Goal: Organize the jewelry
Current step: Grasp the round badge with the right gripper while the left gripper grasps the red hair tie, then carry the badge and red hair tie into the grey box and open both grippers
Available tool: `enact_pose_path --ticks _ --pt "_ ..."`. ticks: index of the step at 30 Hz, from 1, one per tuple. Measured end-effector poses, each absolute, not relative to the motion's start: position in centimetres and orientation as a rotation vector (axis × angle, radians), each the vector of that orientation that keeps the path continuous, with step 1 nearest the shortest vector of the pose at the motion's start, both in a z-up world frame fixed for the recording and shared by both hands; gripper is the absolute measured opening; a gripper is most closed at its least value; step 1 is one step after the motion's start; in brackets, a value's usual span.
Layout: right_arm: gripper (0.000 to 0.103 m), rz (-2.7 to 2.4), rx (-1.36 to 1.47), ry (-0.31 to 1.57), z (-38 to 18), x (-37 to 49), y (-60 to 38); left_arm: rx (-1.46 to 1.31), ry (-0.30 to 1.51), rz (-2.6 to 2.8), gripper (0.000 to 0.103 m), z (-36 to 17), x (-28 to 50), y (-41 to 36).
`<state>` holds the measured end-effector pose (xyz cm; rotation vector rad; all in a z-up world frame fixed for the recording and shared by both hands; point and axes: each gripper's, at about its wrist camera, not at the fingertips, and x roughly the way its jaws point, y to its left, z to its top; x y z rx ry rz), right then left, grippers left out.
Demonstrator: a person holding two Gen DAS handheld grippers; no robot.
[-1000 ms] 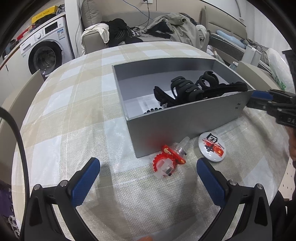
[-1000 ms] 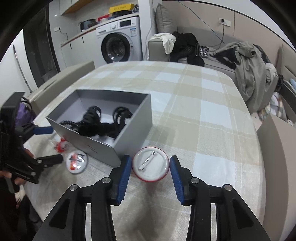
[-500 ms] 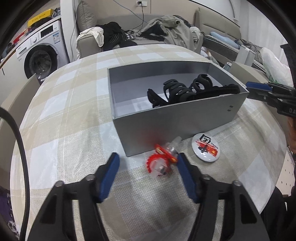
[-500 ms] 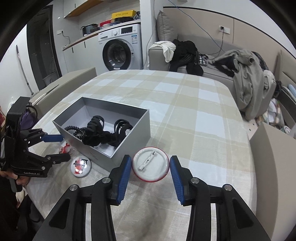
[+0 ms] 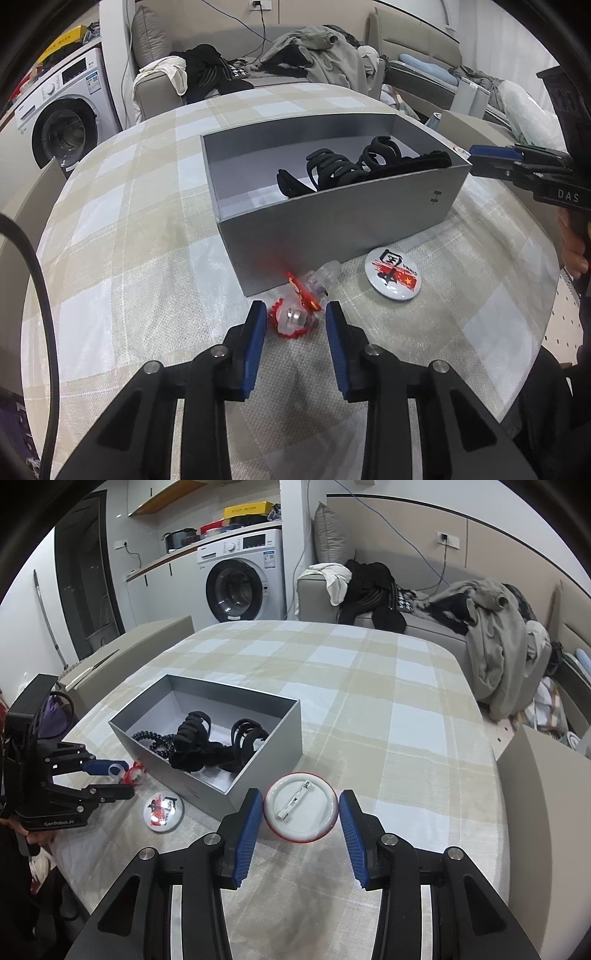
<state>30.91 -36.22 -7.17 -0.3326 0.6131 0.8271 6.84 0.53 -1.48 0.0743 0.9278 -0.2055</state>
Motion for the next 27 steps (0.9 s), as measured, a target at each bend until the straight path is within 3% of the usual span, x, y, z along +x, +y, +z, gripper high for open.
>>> enact_pose_path --ticks 4,7,27 --pt "0.042 0.829 -0.336 0.613 -7.2 30.8 -36.1 0.082 0.927 -0.216 0.027 -1.5 6.5 0.8" --pt "0.042 0.829 -0.338 0.611 -7.2 30.7 -36.1 0.085 0.922 -0.215 0.014 -1.4 6.5 0.7" --pt "0.042 0.880 -0.282 0.547 -5.6 29.4 -36.2 0.089 0.779 -0.271 0.014 2.5 4.6 0.8"
